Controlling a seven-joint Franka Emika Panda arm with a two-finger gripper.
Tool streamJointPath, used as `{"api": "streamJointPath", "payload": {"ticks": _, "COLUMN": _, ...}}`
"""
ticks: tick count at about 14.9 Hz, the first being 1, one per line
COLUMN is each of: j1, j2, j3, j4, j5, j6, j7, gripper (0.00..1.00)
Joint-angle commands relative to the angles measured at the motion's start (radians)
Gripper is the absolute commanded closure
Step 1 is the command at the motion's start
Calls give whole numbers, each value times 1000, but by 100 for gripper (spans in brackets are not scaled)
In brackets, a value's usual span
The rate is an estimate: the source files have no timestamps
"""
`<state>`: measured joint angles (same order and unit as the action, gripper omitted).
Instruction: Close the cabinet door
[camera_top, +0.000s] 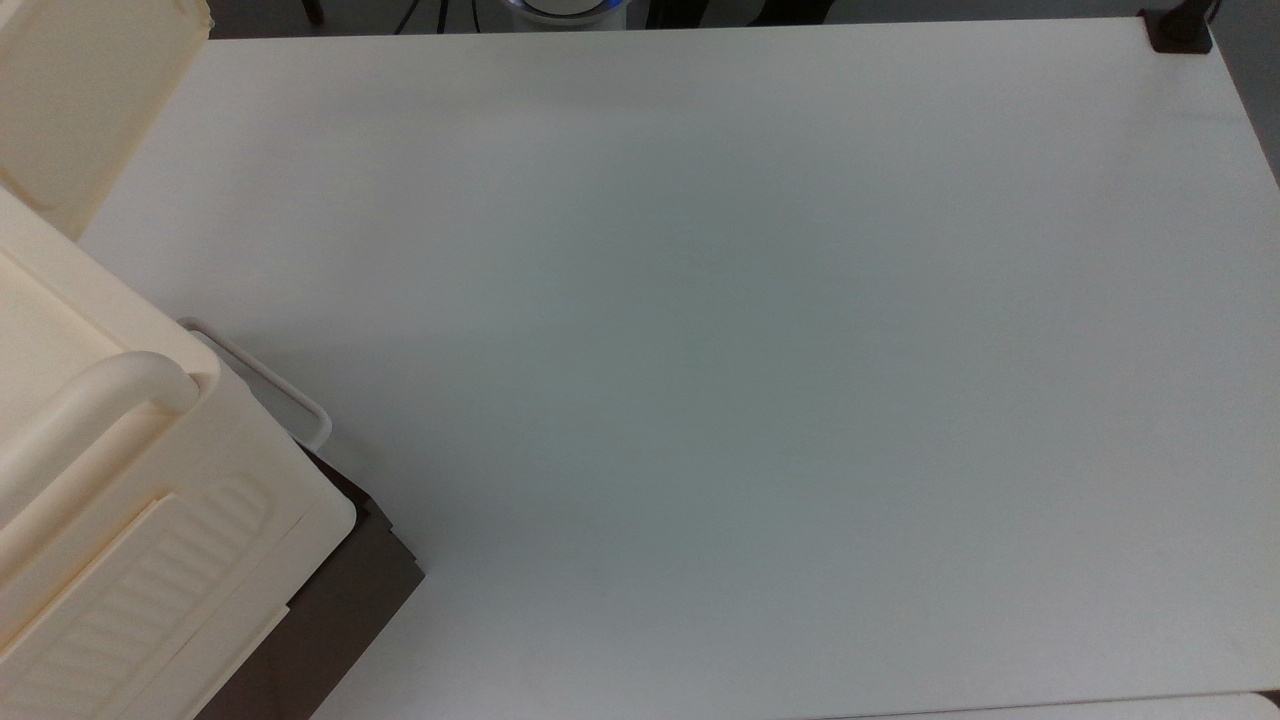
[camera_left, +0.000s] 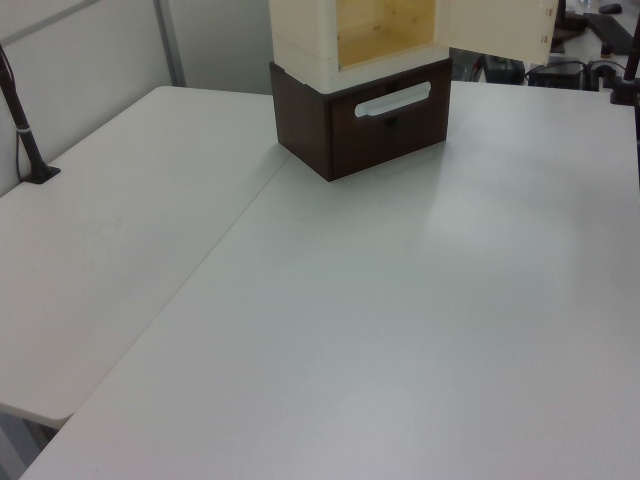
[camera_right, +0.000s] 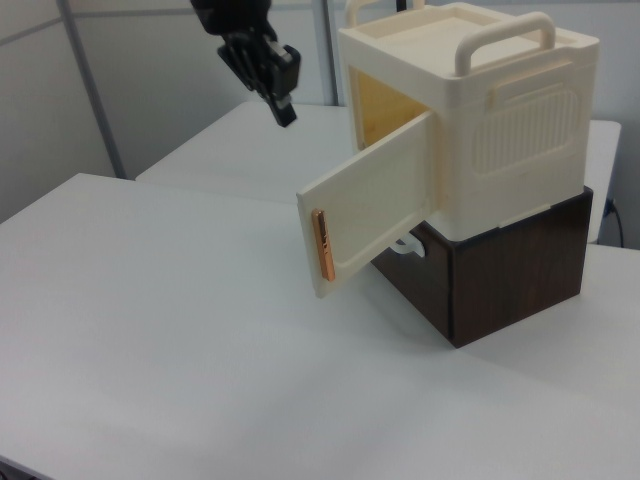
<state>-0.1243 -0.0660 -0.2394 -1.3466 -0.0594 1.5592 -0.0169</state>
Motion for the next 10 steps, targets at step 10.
{"api": "streamJointPath", "payload": {"ticks": 10, "j1": -48, "j2": 31, "j3": -198, "j4": -68, "j5": 35, "j6": 55, "j7": -354, "gripper": 100}}
